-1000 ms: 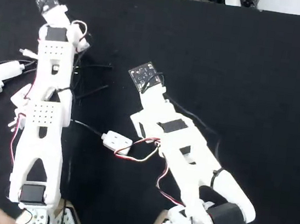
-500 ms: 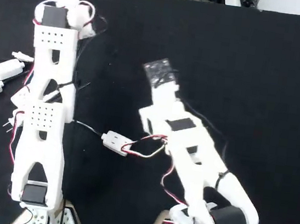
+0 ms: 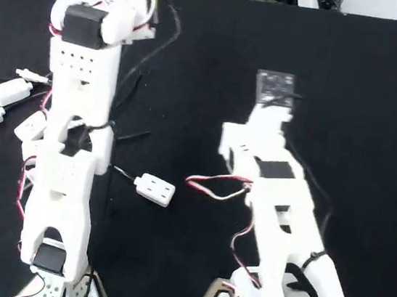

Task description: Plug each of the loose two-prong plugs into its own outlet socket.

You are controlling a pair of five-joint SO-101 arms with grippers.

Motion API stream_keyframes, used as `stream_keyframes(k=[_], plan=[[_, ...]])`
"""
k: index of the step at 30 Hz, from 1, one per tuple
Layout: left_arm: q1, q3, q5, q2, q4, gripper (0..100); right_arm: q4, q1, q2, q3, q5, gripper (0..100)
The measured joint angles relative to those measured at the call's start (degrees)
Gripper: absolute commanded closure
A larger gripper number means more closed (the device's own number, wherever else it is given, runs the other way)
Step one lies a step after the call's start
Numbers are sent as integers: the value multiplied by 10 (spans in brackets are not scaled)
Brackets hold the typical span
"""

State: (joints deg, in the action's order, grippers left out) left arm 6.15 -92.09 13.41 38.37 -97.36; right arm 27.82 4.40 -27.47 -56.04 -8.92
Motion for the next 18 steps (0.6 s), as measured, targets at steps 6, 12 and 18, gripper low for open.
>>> stream_keyframes(k=[6,12,18], plan=[[65,-1,0,11,-31,971,22,-117,0,41,-40,783],[120,0,0,48,-33,971,82,-181,0,91,-57,783],[186,23,0,54,-33,971,86,-207,0,95,-57,783]])
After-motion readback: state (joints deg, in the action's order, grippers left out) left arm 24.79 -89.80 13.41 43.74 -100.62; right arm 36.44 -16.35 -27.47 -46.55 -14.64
